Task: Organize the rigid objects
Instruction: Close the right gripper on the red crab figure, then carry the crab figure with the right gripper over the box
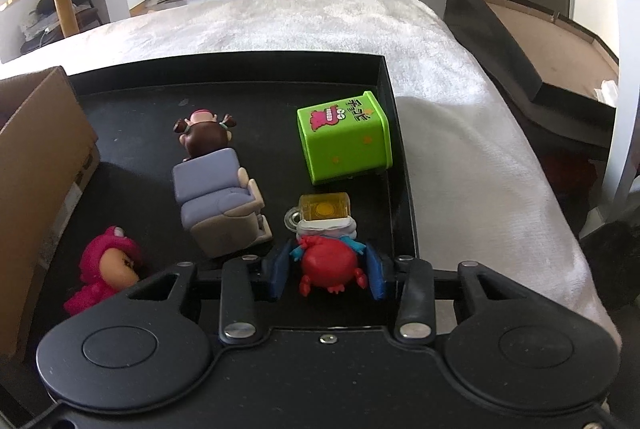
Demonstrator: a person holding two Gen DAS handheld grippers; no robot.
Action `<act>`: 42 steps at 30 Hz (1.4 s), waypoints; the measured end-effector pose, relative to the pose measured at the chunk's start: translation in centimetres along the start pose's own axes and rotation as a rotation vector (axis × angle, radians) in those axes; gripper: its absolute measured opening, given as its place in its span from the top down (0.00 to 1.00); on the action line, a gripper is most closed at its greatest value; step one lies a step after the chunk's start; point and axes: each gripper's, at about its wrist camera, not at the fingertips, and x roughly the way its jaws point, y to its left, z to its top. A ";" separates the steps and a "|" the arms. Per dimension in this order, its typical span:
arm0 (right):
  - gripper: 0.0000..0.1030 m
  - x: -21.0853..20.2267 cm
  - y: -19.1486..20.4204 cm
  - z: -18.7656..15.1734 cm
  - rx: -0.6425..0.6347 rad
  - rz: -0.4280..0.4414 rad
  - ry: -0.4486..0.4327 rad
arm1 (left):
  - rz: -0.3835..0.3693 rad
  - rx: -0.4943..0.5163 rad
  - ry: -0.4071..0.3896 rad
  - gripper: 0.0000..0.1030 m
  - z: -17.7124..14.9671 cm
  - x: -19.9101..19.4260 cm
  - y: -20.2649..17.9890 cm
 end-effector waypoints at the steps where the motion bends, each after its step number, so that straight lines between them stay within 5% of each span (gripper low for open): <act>1: 0.62 -0.4 0.1 0.0 -0.005 0.002 -0.007 | 0.000 0.001 -0.001 0.88 0.0 0.0 0.0; 42: 0.62 -9.0 5.2 3.9 -0.112 0.079 -0.142 | 0.002 0.009 0.000 0.88 -0.1 -0.1 -0.1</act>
